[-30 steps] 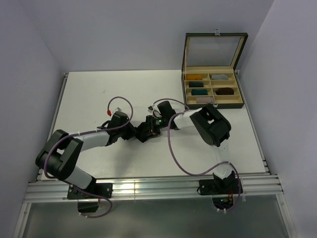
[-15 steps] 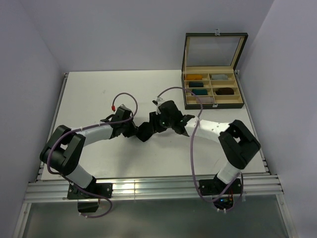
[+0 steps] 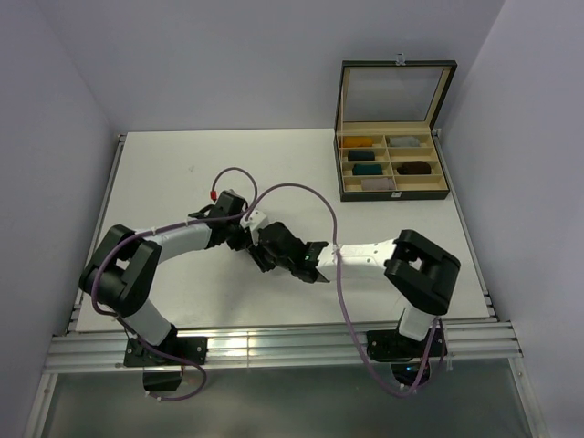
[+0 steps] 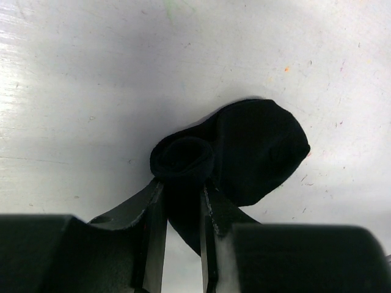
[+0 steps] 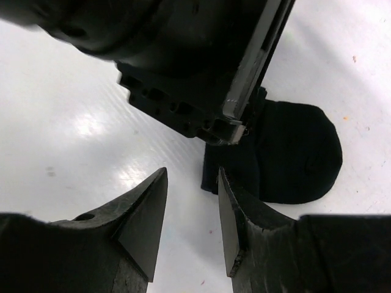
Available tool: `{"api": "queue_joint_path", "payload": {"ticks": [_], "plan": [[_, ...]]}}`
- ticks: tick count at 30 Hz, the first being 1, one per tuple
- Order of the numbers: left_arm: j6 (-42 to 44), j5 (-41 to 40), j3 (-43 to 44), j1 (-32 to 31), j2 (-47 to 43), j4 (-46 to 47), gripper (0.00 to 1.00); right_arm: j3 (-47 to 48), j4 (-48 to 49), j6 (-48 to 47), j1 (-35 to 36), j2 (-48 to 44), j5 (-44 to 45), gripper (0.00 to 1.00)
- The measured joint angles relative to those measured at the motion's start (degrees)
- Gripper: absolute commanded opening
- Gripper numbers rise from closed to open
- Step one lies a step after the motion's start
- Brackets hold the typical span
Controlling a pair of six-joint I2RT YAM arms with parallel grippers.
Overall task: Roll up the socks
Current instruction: Roll the sock at the center of the board.
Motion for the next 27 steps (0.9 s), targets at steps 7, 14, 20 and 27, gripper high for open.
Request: {"api": "queue_joint_path", "payload": {"ticks": [7, 14, 20, 27], "plan": [[0.57, 0.22, 0.63, 0.02, 0.35, -0.7, 0.0, 0.96, 0.98, -3.02, 1.09, 6.32, 5.2, 0.49], [0.85, 0.48, 0.92, 0.04, 0.7, -0.7, 0.0, 0.94, 1.38, -3.39, 1.75, 6.49, 8.85, 0.52], [1.03, 0.85, 1.27, 0.07, 0.96, -0.83, 0.0, 1.92, 0.5, -3.39, 1.73, 8.37, 9.33, 0.53], [1.09, 0.87, 1.7, 0.11, 1.07, -1.53, 0.0, 3.98, -1.79, -2.19, 1.73, 10.1, 10.6, 0.54]]}}
